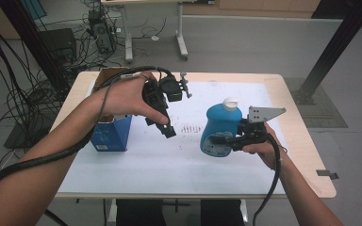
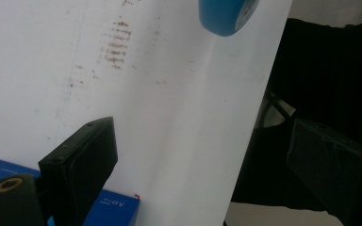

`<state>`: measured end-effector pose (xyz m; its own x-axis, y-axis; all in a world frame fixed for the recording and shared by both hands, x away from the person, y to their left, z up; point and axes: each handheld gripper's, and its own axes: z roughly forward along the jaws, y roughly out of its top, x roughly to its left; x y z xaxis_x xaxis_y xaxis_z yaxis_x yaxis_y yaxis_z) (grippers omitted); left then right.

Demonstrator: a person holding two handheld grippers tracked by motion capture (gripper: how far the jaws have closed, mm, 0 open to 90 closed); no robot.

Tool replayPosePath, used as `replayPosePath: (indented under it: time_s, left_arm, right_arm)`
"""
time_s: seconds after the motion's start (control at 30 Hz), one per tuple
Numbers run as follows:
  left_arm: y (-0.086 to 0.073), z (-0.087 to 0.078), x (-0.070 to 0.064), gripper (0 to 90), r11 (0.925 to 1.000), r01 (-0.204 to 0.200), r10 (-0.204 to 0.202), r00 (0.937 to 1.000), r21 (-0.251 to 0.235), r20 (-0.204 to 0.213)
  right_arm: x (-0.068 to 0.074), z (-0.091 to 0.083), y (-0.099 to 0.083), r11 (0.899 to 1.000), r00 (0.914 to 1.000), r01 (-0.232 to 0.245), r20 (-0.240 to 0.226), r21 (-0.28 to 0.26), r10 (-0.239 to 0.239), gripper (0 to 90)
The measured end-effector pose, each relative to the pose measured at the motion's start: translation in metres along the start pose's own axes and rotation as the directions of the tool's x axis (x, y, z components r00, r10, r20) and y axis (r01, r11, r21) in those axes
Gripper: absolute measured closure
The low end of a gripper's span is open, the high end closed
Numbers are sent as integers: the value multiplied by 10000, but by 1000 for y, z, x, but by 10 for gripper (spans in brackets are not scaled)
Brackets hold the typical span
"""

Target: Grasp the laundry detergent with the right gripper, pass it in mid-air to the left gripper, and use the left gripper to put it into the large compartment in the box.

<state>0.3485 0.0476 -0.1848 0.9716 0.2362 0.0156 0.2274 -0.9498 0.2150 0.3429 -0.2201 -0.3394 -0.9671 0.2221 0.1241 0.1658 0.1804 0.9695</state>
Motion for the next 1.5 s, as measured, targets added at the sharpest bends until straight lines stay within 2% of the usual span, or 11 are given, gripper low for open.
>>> replayPosePath:
  time_s: [0.2, 0.33, 0.6, 0.8, 1.0, 1.37, 1.5]
  left_arm:
    - [2, -4, -4, 92, 9995, -300, 300, 9995, 126, 12]
    - [2, -7, -4, 89, 9997, -239, 239, 9997, 59, -6]
    - [7, -9, -7, 73, 9991, -399, 398, 9992, 154, 63]
    - [13, -10, -11, 68, 9987, -503, 504, 9987, -77, 89]
    - [19, -10, -14, 54, 9978, -627, 629, 9980, -233, 116]
    - [33, -8, -21, 62, 9922, -1208, 1215, 9924, -322, 213]
    - [37, -6, -22, 65, 9915, -1231, 1243, 9919, -426, 256]
  right_arm:
    - [4, 10, 8, 9996, 9983, 275, -514, 85, -270, 442]
    - [7, 18, 12, 9980, 9954, 571, -784, 252, -550, 442]
    - [11, 38, 16, 9960, 9881, 769, -1367, 446, -702, 441]
    - [14, 48, 17, 9958, 9832, 794, -1681, 461, -706, 442]
    - [15, 55, 18, 9949, 9812, 850, -1784, 544, -741, 442]
    - [19, 63, 21, 9950, 9774, 865, -1975, 509, -749, 441]
    - [21, 64, 22, 9949, 9764, 885, -2016, 481, -771, 441]
